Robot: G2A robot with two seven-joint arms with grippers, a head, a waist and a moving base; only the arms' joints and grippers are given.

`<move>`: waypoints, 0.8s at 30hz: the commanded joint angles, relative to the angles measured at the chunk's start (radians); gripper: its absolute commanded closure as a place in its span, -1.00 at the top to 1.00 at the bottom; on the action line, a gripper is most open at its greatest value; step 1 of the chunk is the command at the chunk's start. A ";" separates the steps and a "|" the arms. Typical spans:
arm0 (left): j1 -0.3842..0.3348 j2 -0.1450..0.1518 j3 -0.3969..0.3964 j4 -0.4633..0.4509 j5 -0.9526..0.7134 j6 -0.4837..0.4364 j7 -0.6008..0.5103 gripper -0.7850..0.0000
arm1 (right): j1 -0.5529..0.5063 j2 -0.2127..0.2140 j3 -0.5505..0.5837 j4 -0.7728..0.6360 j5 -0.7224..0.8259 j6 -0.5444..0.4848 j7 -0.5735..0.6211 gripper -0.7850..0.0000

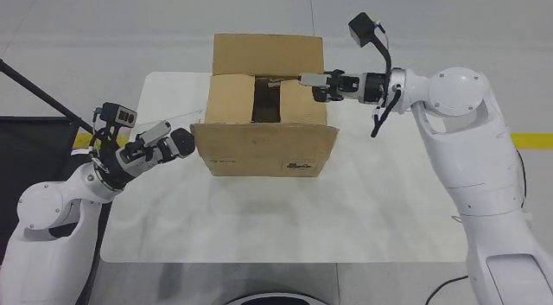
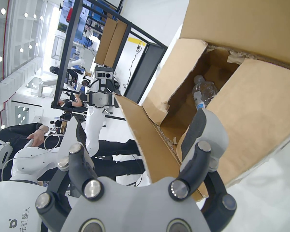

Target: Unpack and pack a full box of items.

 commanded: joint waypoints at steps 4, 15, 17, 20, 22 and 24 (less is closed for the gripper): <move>-0.049 0.001 0.029 0.027 0.012 0.003 0.039 1.00 | 0.001 0.001 0.003 -0.002 -0.003 0.006 -0.003 1.00; -0.142 0.006 0.098 0.091 0.089 0.026 0.059 1.00 | -0.003 0.001 0.002 -0.001 -0.004 0.006 -0.009 1.00; -0.156 0.006 0.110 0.102 0.097 0.032 0.059 1.00 | -0.029 0.000 0.002 -0.008 -0.012 -0.013 -0.078 1.00; -0.174 0.007 0.125 0.120 0.102 0.038 0.066 1.00 | -0.049 -0.007 -0.014 0.011 -0.031 -0.044 -0.192 1.00; -0.183 0.007 0.132 0.133 0.106 0.040 0.082 1.00 | -0.046 -0.014 -0.033 0.037 -0.040 -0.067 -0.249 1.00; -0.191 0.006 0.138 0.145 0.100 0.040 0.104 1.00 | -0.042 -0.023 -0.051 0.078 -0.039 -0.094 -0.317 1.00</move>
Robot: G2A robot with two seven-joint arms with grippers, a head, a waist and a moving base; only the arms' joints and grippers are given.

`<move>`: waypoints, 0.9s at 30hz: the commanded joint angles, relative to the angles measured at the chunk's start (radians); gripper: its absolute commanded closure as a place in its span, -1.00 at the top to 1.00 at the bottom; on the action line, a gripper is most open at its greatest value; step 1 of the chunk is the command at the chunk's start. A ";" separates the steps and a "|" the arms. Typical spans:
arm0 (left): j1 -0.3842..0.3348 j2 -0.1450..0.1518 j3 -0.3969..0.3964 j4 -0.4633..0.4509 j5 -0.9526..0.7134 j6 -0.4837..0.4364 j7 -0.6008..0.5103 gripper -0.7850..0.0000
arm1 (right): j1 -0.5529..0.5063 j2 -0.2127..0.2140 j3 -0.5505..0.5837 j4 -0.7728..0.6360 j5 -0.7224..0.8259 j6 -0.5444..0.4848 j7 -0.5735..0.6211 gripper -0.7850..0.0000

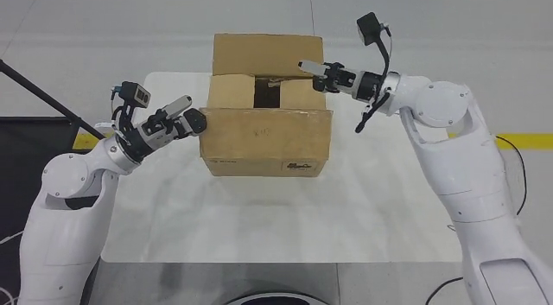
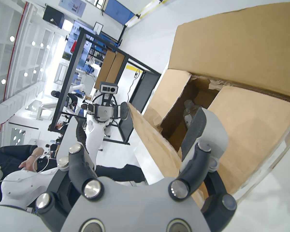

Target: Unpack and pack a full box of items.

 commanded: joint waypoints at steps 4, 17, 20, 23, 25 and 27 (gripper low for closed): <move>-0.019 -0.002 0.016 0.023 0.015 0.001 0.066 1.00 | 0.034 -0.029 -0.057 0.136 0.028 -0.055 -0.125 1.00; -0.050 -0.008 0.077 0.034 0.055 0.012 0.172 1.00 | 0.142 -0.113 -0.193 0.458 -0.110 -0.173 -0.515 1.00; -0.057 -0.009 0.091 0.038 0.060 0.015 0.173 1.00 | 0.166 -0.137 -0.225 0.522 -0.151 -0.153 -0.593 1.00; -0.063 -0.009 0.106 0.043 0.068 0.020 0.170 1.00 | 0.188 -0.160 -0.245 0.583 -0.162 -0.137 -0.657 1.00; -0.067 -0.010 0.118 0.046 0.073 0.023 0.169 1.00 | 0.205 -0.174 -0.258 0.624 -0.174 -0.132 -0.676 1.00; -0.070 -0.010 0.127 0.052 0.080 0.026 0.171 1.00 | 0.219 -0.188 -0.264 0.661 -0.154 -0.139 -0.662 1.00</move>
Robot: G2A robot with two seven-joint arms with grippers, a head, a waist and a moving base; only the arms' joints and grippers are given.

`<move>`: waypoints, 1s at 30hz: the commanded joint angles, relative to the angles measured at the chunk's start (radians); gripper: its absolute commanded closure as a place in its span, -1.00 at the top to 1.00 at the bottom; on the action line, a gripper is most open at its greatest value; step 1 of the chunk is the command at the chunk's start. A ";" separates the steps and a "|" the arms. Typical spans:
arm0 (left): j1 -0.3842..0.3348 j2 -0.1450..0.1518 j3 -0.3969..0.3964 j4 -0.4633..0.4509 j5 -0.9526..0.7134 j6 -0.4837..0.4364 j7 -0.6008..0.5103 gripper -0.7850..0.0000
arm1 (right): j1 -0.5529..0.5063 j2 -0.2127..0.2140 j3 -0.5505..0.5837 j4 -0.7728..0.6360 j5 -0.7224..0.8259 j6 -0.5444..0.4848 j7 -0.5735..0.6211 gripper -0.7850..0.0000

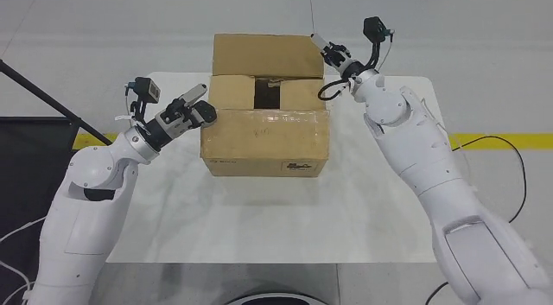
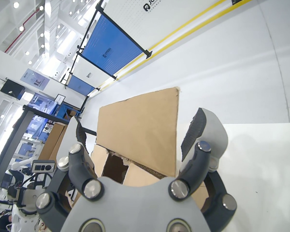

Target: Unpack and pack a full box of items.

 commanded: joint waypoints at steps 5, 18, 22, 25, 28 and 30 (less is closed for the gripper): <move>-0.009 0.000 0.025 0.010 0.029 0.005 0.001 1.00 | 0.047 -0.040 -0.011 0.116 0.075 -0.031 0.107 1.00; -0.015 0.001 0.041 0.010 0.065 0.007 0.016 1.00 | 0.116 -0.076 0.107 0.298 0.422 -0.205 0.417 1.00; -0.018 0.001 0.047 0.006 0.073 0.007 0.018 1.00 | 0.129 -0.070 0.148 0.319 0.500 -0.239 0.538 1.00; -0.019 0.001 0.050 0.001 0.079 0.005 0.020 1.00 | 0.141 -0.059 0.175 0.327 0.536 -0.254 0.652 1.00; -0.018 0.002 0.054 -0.002 0.086 0.004 0.021 1.00 | 0.153 -0.042 0.193 0.328 0.529 -0.283 0.731 1.00; -0.018 0.002 0.058 -0.005 0.094 0.003 0.022 1.00 | 0.155 -0.031 0.207 0.317 0.536 -0.294 0.793 1.00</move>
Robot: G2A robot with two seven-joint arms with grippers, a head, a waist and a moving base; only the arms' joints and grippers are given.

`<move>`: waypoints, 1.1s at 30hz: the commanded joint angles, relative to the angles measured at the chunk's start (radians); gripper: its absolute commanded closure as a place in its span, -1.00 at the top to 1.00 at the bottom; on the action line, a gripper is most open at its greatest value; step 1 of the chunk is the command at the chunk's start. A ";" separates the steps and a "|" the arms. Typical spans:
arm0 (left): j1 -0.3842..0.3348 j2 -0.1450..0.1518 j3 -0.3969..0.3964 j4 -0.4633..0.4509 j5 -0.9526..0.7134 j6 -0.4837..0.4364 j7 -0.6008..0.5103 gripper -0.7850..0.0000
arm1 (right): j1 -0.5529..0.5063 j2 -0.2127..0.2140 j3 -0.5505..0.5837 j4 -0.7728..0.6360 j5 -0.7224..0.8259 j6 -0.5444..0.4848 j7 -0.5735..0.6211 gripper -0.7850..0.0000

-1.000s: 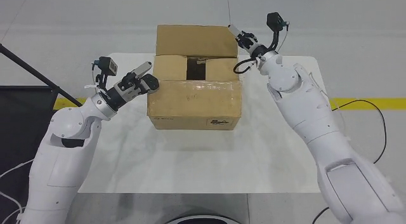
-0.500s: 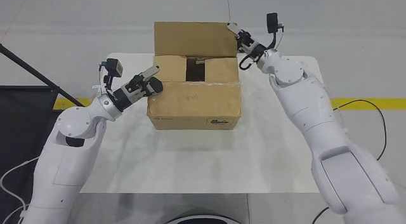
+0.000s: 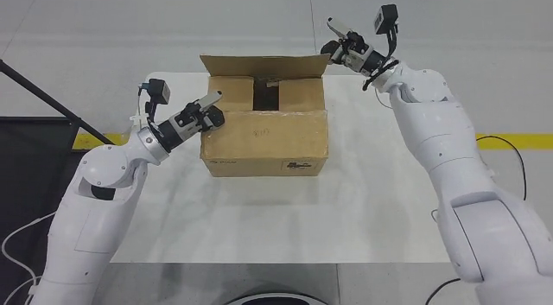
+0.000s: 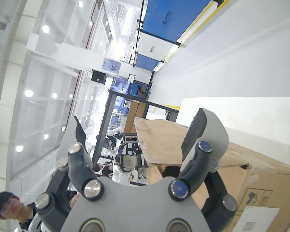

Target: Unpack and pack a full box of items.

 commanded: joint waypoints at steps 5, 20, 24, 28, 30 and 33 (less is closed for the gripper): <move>-0.002 0.000 0.017 -0.006 0.029 -0.002 0.003 1.00 | -0.001 0.036 0.030 -0.049 -0.010 0.004 0.202 1.00; -0.008 -0.001 0.042 -0.005 0.066 -0.011 0.020 1.00 | -0.079 0.089 0.029 -0.237 -0.091 0.213 0.487 1.00; -0.002 -0.002 0.037 -0.013 0.086 -0.033 0.076 1.00 | -0.099 0.091 0.011 -0.256 -0.134 0.263 0.455 1.00; 0.022 -0.001 -0.003 -0.047 0.112 -0.077 0.172 1.00 | -0.117 0.090 0.004 -0.267 -0.122 0.310 0.464 1.00; 0.046 0.000 -0.037 -0.068 0.110 -0.089 0.224 1.00 | -0.126 0.089 0.003 -0.272 -0.109 0.329 0.473 1.00; 0.095 0.003 -0.101 -0.102 0.116 -0.103 0.305 1.00 | -0.135 0.089 0.003 -0.274 -0.102 0.344 0.462 1.00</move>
